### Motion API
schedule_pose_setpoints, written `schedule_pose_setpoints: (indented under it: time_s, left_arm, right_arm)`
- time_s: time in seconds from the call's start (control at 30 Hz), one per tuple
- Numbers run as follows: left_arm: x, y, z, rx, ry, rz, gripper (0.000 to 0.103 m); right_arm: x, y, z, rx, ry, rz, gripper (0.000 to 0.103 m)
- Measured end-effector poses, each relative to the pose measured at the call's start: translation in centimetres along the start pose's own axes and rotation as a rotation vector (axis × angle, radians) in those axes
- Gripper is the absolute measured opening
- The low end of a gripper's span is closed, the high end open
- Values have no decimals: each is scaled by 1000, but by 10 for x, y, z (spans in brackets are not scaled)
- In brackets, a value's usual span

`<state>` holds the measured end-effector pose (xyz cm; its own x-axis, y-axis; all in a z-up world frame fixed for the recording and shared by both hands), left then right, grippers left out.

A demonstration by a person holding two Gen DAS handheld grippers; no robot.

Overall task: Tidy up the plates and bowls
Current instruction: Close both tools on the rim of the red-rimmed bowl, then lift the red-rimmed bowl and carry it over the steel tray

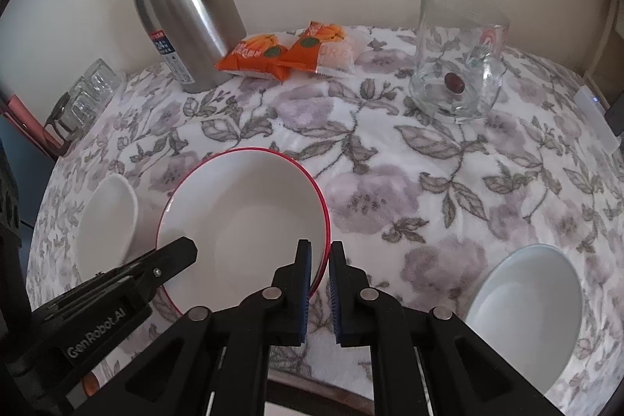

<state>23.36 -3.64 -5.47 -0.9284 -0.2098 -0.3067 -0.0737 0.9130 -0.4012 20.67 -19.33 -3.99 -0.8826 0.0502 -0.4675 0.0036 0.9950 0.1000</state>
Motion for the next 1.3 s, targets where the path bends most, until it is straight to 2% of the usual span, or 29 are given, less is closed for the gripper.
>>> schedule_pose_setpoints:
  time_s: [0.2,0.47,0.7,0.9,1.07,1.3]
  left_arm:
    - [3,-8,-23,68,-12,0,13]
    - [14,-18,-76,105,-80,15,13]
    - [41,-24,-115,72,-133,66,13]
    - [59,-16,-129,131,-116,58,13]
    - [76,-9,-134,130,-107,65,13]
    - [98,-1,-125,118,-48,81,13]
  right_arm:
    - [3,-3,-32,7,-40,16,10]
    - [14,6,-83,0,-94,18,10]
    - [37,15,-116,-8,-126,21,10]
    - [60,16,-137,-27,-148,39,11]
    - [81,16,-139,-63,-149,81,11]
    - [117,11,-129,-89,-125,129,11]
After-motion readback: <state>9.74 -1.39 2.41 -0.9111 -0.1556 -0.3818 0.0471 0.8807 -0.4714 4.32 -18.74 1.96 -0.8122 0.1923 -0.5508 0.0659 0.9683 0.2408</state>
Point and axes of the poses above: each gripper's, at about its wrist camera, not at the fingertips, and z roughly the way its jaws point, y to its left, x to its underside, the point moved 2 cm from there along z, roughly the way its jaws point, and after that the axes turned 6 degrees about -z, right-handed, at the moved point
